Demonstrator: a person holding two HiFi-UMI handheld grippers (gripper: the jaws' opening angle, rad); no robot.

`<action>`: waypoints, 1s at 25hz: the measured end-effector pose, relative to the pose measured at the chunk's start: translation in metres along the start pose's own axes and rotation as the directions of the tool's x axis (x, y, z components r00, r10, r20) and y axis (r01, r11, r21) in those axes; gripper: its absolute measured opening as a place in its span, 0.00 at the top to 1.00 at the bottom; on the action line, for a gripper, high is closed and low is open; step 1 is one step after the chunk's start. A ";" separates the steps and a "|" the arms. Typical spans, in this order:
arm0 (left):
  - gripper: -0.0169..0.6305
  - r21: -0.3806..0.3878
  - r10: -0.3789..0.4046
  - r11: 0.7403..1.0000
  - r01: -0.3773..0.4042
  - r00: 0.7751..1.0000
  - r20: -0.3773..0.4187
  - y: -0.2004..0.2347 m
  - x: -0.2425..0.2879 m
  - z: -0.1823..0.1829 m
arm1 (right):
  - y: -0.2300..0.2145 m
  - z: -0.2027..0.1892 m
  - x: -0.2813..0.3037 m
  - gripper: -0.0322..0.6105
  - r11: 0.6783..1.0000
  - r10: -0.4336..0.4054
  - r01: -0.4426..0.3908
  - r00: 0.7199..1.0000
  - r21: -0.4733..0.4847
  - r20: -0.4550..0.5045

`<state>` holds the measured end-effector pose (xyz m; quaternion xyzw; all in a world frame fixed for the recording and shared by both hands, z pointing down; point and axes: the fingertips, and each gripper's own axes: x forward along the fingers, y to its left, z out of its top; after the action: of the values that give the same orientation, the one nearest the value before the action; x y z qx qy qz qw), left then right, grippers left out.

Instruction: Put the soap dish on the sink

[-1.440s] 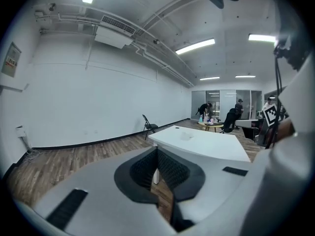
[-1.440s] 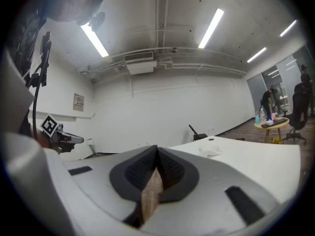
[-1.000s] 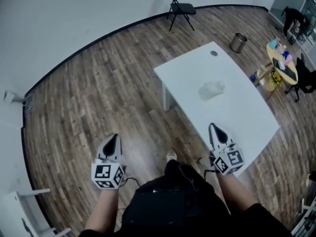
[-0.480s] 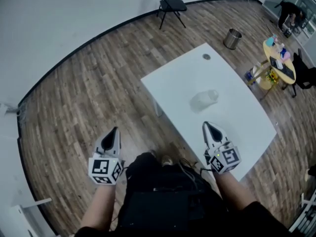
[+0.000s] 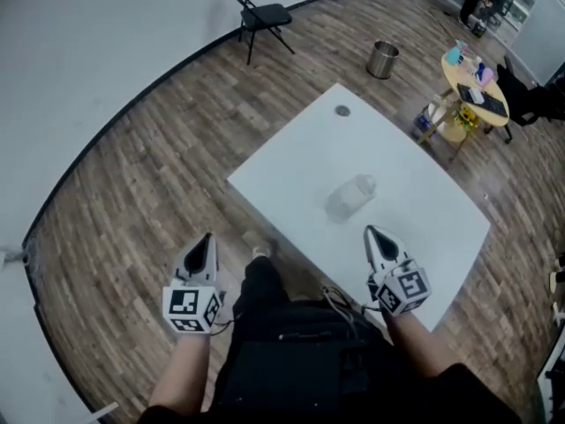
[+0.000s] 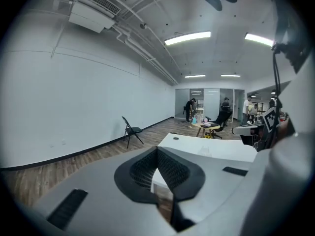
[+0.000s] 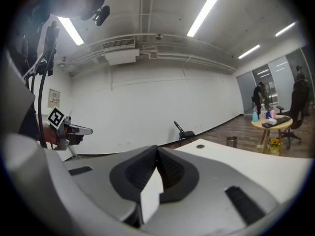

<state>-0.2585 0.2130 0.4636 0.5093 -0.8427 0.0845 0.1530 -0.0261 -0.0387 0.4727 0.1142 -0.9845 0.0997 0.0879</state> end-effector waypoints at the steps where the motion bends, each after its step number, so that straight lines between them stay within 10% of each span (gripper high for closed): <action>1: 0.99 0.014 -0.030 0.999 0.030 1.000 0.004 0.004 0.014 0.008 | -0.003 0.001 0.005 0.94 1.000 -0.026 0.026 1.000 0.005 0.004; 9: 0.99 0.107 -0.272 0.956 0.273 0.962 -0.021 0.017 0.136 0.059 | -0.025 0.012 0.047 0.94 0.967 -0.250 0.250 0.968 0.049 0.001; 25: 0.99 0.132 -0.596 0.787 0.603 0.798 -0.090 -0.004 0.274 0.090 | -0.033 0.011 0.081 0.94 0.844 -0.524 0.528 0.849 0.095 -0.068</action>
<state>-0.3895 -0.0439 0.4733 0.7585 -0.6250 0.1071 0.1505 -0.0977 -0.0892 0.4836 0.3823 -0.9066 0.1282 0.1247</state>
